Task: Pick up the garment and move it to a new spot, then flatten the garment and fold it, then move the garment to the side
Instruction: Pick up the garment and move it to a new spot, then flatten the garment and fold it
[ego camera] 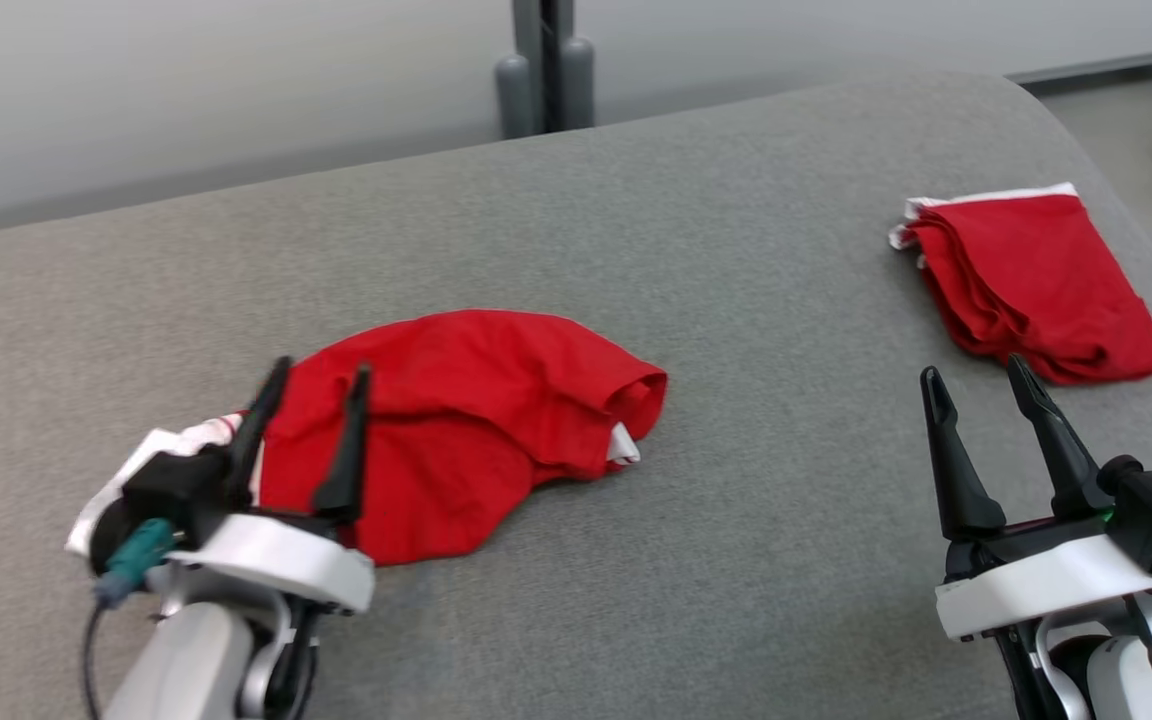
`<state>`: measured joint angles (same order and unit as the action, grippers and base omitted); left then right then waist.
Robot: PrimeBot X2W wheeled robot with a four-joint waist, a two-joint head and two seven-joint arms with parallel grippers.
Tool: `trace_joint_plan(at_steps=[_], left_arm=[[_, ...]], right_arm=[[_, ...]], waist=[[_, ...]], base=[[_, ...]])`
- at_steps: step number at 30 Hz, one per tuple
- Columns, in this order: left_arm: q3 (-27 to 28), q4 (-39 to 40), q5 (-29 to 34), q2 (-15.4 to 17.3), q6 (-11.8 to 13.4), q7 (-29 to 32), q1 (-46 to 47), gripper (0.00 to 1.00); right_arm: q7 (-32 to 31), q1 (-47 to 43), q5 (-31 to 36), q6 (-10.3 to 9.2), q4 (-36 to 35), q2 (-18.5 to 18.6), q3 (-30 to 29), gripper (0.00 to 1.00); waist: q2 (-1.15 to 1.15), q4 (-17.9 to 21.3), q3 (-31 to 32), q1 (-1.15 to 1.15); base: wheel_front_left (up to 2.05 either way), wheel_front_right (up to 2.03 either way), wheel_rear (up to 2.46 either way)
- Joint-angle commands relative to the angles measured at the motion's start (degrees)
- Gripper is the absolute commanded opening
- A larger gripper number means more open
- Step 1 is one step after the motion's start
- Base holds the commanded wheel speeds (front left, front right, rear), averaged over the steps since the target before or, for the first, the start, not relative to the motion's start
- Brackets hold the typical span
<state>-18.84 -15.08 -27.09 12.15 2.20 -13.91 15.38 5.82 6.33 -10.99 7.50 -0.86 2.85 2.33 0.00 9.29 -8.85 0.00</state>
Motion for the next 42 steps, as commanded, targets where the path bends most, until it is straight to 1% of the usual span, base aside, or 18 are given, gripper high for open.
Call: trace_joint_plan(at_steps=[1, 7, 10, 16, 24, 28, 36, 42], left_arm=[[0.76, 0.46, -0.44, 0.61, 0.43, -0.27, -0.7, 1.0], [5.9, 4.01, -1.85, 4.0, 3.26, -0.56, -4.44, 1.0], [8.47, 6.22, -1.24, 5.68, 4.55, -0.85, -6.04, 1.0], [11.55, 11.27, -0.96, 7.46, 5.38, -1.06, -11.22, 1.0], [12.42, 16.55, -1.67, 8.61, 5.61, -1.05, -17.07, 1.0], [12.05, 18.2, -1.82, 9.15, 5.85, 0.38, -19.05, 1.0], [11.37, 20.59, -2.14, 9.29, 6.68, 2.3, -20.27, 1.0], [11.09, 21.11, -2.18, 9.34, 6.42, 2.01, -19.86, 1.0]], right_arm=[[-0.27, -0.5, 0.12, -0.02, -0.19, 0.28, -0.21, 1.0], [-1.31, -1.75, 0.4, -0.02, -0.83, 0.69, -0.71, 1.0], [-1.86, -2.38, 0.36, -0.02, -1.03, 0.86, -0.58, 1.0], [-2.66, -3.74, 0.12, -0.02, -0.94, 1.25, -0.65, 1.0], [-3.63, -5.68, -0.36, -0.02, -1.17, 1.71, -0.69, 1.0], [-4.08, -6.28, -0.51, -0.02, -1.45, 1.59, -0.61, 1.0], [-4.36, -6.67, -0.51, -0.02, -1.82, 1.29, -0.95, 1.0], [-4.39, -6.79, -0.38, -0.02, -1.9, 1.15, -1.09, 1.0]], waist=[[0.0, -1.52, 1.1, 0.0], [0.0, -4.34, 2.95, 0.0], [0.0, -5.18, 3.6, 0.0], [0.0, -6.26, 5.47, 0.0], [0.0, -6.58, 7.81, 0.0], [0.0, -6.56, 8.37, 0.0], [0.0, -6.81, 8.14, 0.0], [0.0, -7.14, 8.21, 0.0]], base=[[0.0, 0.0, 0.0], [0.0, 0.0, 0.0], [0.0, 0.0, 0.0], [0.0, 0.0, 0.0], [0.0, 0.0, 0.0], [0.0, 0.0, 0.0], [0.0, 0.0, 0.0], [0.0, 0.0, 0.0]])
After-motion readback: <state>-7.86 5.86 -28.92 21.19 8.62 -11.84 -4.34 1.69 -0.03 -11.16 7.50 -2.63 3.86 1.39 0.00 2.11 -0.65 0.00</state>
